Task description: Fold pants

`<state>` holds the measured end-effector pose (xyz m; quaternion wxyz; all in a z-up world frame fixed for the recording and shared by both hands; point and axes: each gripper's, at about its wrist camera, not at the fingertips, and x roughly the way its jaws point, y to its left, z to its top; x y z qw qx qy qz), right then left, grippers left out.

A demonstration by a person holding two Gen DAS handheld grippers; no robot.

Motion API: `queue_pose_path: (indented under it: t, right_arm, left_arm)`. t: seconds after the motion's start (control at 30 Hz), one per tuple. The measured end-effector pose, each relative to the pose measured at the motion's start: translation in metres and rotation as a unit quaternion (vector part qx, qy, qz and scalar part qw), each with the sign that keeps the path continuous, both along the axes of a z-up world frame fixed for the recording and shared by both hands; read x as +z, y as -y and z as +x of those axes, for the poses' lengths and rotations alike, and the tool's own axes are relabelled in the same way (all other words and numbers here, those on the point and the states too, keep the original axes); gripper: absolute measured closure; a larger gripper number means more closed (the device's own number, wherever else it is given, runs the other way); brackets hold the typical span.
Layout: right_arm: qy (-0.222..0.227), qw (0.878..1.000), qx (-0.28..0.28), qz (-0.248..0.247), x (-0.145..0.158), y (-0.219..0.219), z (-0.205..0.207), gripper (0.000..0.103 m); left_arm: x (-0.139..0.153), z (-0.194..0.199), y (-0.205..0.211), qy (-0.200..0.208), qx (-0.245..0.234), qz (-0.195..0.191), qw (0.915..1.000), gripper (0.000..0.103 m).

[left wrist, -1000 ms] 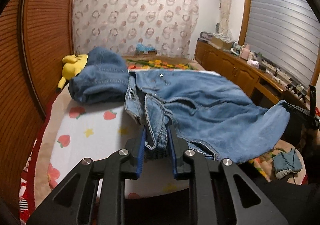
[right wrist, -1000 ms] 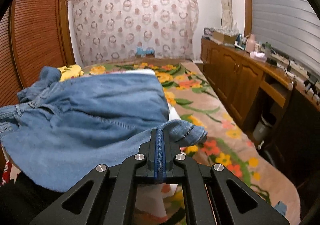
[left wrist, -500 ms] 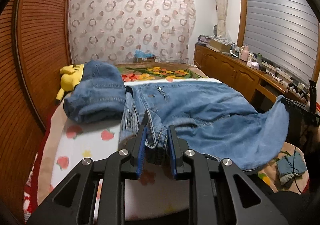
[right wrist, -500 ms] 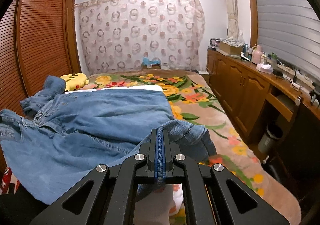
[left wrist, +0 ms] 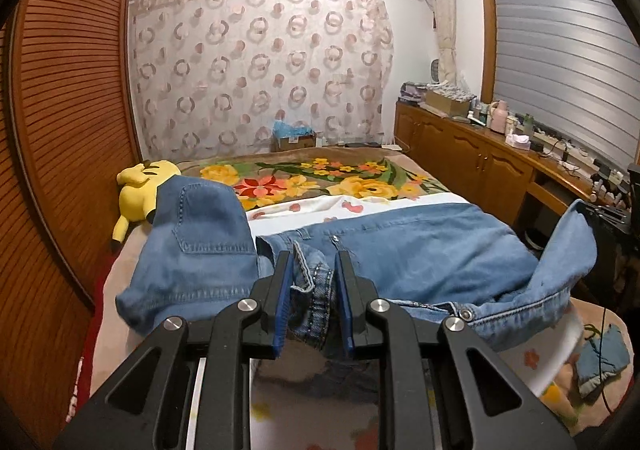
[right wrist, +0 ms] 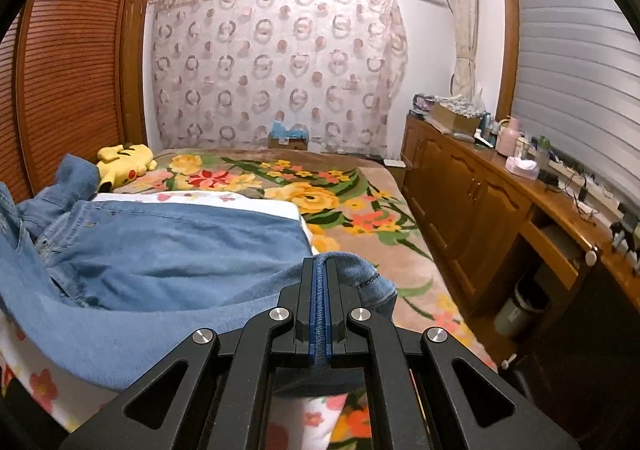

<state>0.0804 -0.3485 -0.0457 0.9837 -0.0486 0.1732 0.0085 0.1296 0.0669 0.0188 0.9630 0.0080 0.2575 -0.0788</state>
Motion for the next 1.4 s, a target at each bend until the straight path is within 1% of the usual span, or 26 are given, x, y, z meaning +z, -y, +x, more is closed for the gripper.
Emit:
queue_pose_path:
  t: [0.2,0.4,0.47,0.5,0.6,0.67,0.73,0.8,0.9,0.93,0.97,1.0,1.03,1.1,1.13,1.2,1.27,1.4]
  right_arm:
    - [-0.018,1.000,-0.001,-0.013,-0.006,-0.007,0.026,0.101]
    - [-0.028,0.999,0.003,-0.021,0.013,-0.007,0.057,0.101]
    - [-0.029,0.999,0.005,-0.024,0.021,-0.006,0.068,0.101]
    - [-0.031,0.999,0.005,-0.026,0.022,-0.005,0.075,0.101]
    - [-0.038,0.999,0.014,-0.023,0.018,0.000,0.086,0.101]
    - [-0.051,0.998,0.014,-0.033,0.013,-0.003,0.102,0.101]
    - [-0.071,0.997,0.018,-0.031,0.003,-0.003,0.112,0.101]
    - [-0.081,0.996,0.019,-0.031,-0.001,-0.005,0.118,0.101]
    - [-0.088,0.996,0.021,-0.016,-0.002,-0.005,0.123,0.100]
    - [-0.090,0.996,0.021,-0.011,-0.002,-0.005,0.122,0.100]
    - [-0.091,0.996,0.021,-0.010,0.000,-0.005,0.121,0.097]
    - [-0.090,0.996,0.020,-0.013,0.007,-0.005,0.124,0.096]
    - [-0.087,0.996,0.018,-0.015,0.009,-0.005,0.122,0.094]
    - [-0.082,0.996,0.016,-0.019,0.015,-0.005,0.123,0.084]
    - [-0.079,0.997,0.018,-0.019,0.017,-0.006,0.123,0.081]
    - [-0.075,0.997,0.021,-0.023,0.019,-0.010,0.120,0.070]
    - [-0.074,0.997,0.029,-0.025,0.016,-0.013,0.119,0.067]
    - [-0.082,0.994,0.064,-0.030,0.013,-0.023,0.114,0.067]
  left_arm:
    - [-0.006,0.041,0.002,-0.014,0.003,0.014,0.9998,0.081]
    - [-0.006,0.080,0.009,-0.023,0.001,0.025,0.9994,0.082]
    - [-0.005,0.096,0.012,-0.026,0.001,0.030,0.9992,0.087]
    - [-0.005,0.106,0.012,-0.027,0.004,0.035,0.9990,0.098]
    - [-0.007,0.126,0.015,-0.037,-0.003,0.037,0.9986,0.098]
    - [-0.016,0.138,0.015,-0.046,-0.004,0.042,0.9981,0.098]
    - [-0.023,0.145,0.012,-0.057,-0.004,0.039,0.9976,0.098]
    - [-0.031,0.146,0.010,-0.069,-0.005,0.036,0.9970,0.098]
    - [-0.042,0.147,0.006,-0.088,-0.009,0.032,0.9956,0.090]
    - [-0.044,0.149,0.006,-0.092,-0.009,0.034,0.9952,0.083]
    - [-0.047,0.149,0.004,-0.095,-0.008,0.037,0.9947,0.077]
    - [-0.050,0.149,0.001,-0.099,-0.007,0.039,0.9943,0.067]
    - [-0.054,0.149,-0.001,-0.104,-0.009,0.039,0.9938,0.059]
    - [-0.060,0.150,-0.003,-0.113,-0.013,0.041,0.9926,0.057]
    - [-0.064,0.151,-0.005,-0.119,-0.013,0.044,0.9918,0.057]
    - [-0.069,0.152,-0.006,-0.128,-0.015,0.050,0.9905,0.057]
    - [-0.074,0.153,-0.007,-0.136,-0.021,0.052,0.9891,0.056]
    - [-0.082,0.154,-0.006,-0.143,-0.023,0.059,0.9877,0.056]
